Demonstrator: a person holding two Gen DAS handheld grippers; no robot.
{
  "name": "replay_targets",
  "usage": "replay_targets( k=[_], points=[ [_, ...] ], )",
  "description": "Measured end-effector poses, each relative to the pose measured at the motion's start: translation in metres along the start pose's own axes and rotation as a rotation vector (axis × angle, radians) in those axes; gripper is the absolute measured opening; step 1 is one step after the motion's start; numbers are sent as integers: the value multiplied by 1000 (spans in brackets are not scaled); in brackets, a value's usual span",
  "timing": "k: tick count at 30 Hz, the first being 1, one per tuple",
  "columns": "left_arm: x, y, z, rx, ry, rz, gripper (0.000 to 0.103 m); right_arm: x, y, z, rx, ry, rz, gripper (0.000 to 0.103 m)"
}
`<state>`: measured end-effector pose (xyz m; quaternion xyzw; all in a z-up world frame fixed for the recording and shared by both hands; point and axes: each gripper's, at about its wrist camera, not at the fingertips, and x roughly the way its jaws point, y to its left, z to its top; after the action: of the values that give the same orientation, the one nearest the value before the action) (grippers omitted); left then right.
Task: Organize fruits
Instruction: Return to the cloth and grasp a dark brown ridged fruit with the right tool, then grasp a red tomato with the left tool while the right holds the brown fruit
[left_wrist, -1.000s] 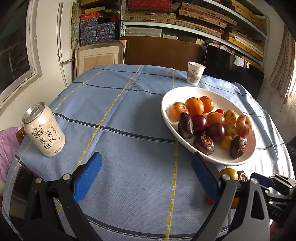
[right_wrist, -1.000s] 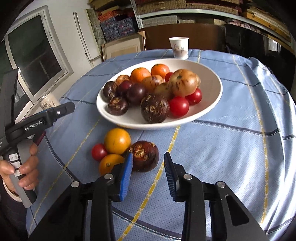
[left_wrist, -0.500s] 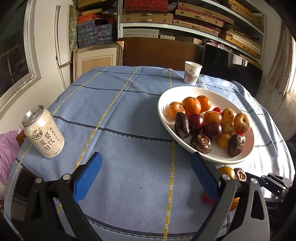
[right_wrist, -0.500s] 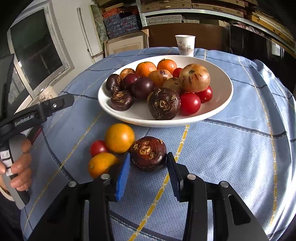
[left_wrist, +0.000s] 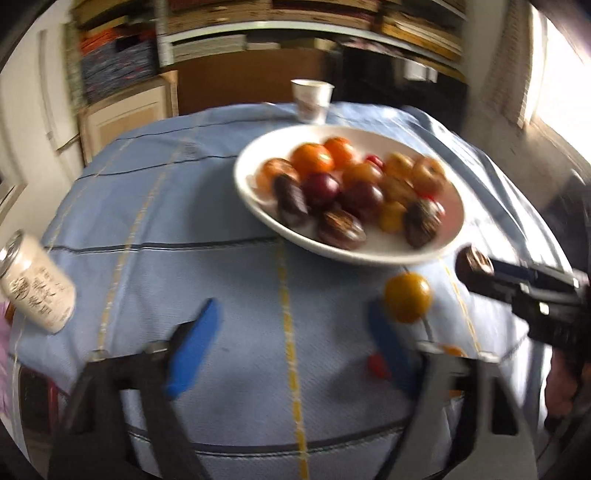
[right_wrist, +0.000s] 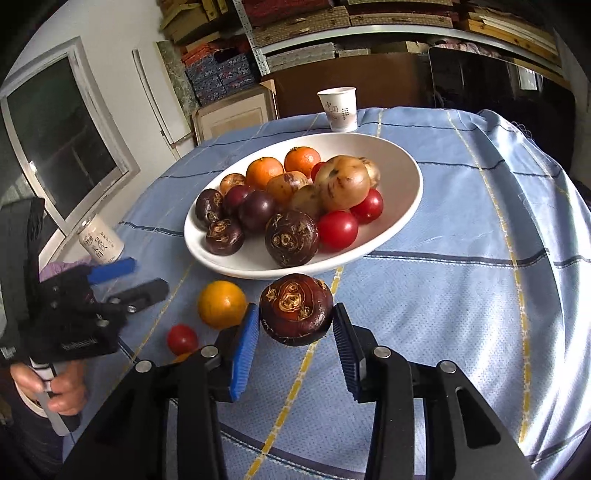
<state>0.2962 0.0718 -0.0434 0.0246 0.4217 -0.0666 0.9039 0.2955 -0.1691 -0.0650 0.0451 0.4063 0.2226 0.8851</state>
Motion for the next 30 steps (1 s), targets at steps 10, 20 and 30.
replay_targets(
  k=[10, 20, 30],
  points=[
    [4, -18, -8, 56, 56, -190, 50, 0, 4, -2, -12, 13, 8, 41],
    [2, -32, -15, 115, 77, -247, 50, 3, 2, -3, -5, 22, 1, 41],
    [6, -49, -23, 182, 117, -300, 50, 3, 4, -3, -10, 25, 0, 41]
  ],
)
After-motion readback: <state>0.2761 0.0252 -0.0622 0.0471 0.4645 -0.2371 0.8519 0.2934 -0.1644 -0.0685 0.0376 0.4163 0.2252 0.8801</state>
